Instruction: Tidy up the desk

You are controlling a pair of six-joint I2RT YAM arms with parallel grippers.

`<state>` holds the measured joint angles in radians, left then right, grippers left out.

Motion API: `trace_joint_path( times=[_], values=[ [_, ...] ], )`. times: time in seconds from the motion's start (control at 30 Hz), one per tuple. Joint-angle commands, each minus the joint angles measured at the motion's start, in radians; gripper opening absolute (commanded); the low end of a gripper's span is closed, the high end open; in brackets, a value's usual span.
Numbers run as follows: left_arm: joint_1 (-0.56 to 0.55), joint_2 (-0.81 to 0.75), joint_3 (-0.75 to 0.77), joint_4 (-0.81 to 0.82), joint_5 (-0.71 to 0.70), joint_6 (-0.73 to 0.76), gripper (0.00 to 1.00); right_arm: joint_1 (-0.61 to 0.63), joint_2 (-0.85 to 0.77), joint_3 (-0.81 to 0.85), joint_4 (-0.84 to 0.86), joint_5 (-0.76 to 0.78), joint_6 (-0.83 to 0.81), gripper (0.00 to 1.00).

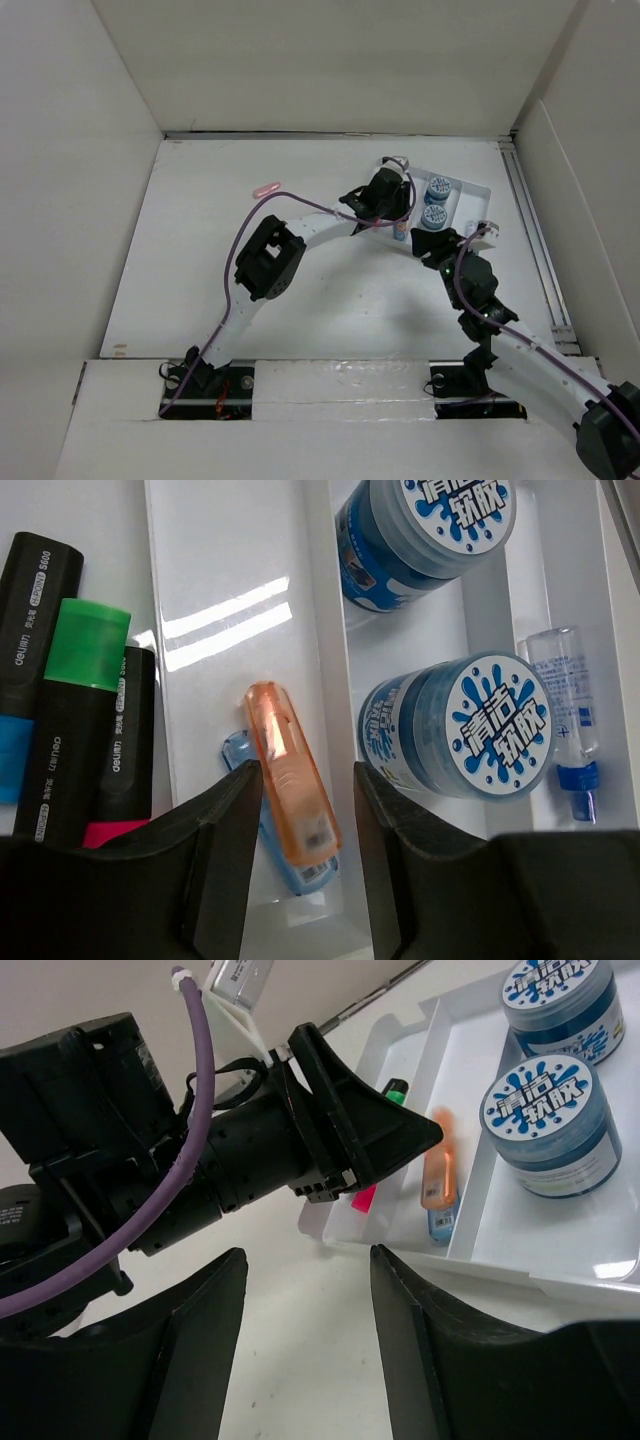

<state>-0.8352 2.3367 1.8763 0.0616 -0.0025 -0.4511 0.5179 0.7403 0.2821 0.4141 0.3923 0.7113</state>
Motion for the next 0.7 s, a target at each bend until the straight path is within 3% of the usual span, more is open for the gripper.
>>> trace_joint_path(
  times=[0.0,0.23,0.33,0.37,0.43,0.47,0.5,0.53,0.6,0.63,0.67],
  values=[
    [0.004,-0.022,0.075,-0.013,0.026,0.026,0.38,-0.012,-0.012,0.043,0.031,-0.009,-0.003,0.58],
    [0.013,-0.094,0.038,-0.017,-0.118,0.072,0.43,-0.012,-0.051,0.026,0.043,-0.004,-0.001,0.58],
    [0.071,-0.141,0.018,-0.039,-0.235,0.095,0.43,-0.012,-0.041,0.04,0.031,-0.024,-0.01,0.55],
    [0.093,-0.152,0.018,-0.051,-0.254,0.095,0.43,-0.012,-0.029,0.04,0.034,-0.027,-0.006,0.54],
    [0.178,-0.181,-0.008,-0.049,-0.257,0.086,0.43,-0.012,-0.01,0.037,0.055,-0.041,-0.004,0.38],
    [0.211,-0.191,-0.022,-0.037,-0.239,0.081,0.43,-0.012,-0.001,0.048,0.052,-0.065,-0.012,0.33],
    [0.247,-0.197,-0.048,-0.031,-0.222,0.077,0.43,-0.012,0.011,0.057,0.046,-0.075,-0.019,0.21],
    [0.322,-0.206,-0.06,-0.02,-0.2,0.068,0.43,-0.012,0.016,0.066,0.028,-0.081,-0.022,0.18],
    [0.401,-0.211,-0.107,0.039,-0.061,0.095,0.43,-0.012,0.03,0.072,0.028,-0.082,-0.019,0.15],
    [0.468,-0.226,-0.127,0.067,-0.004,0.208,0.43,-0.012,0.033,0.069,0.035,-0.084,-0.018,0.15],
    [0.494,-0.24,-0.155,0.134,0.145,0.291,0.44,-0.012,0.031,0.071,0.034,-0.092,-0.021,0.16]
  ],
)
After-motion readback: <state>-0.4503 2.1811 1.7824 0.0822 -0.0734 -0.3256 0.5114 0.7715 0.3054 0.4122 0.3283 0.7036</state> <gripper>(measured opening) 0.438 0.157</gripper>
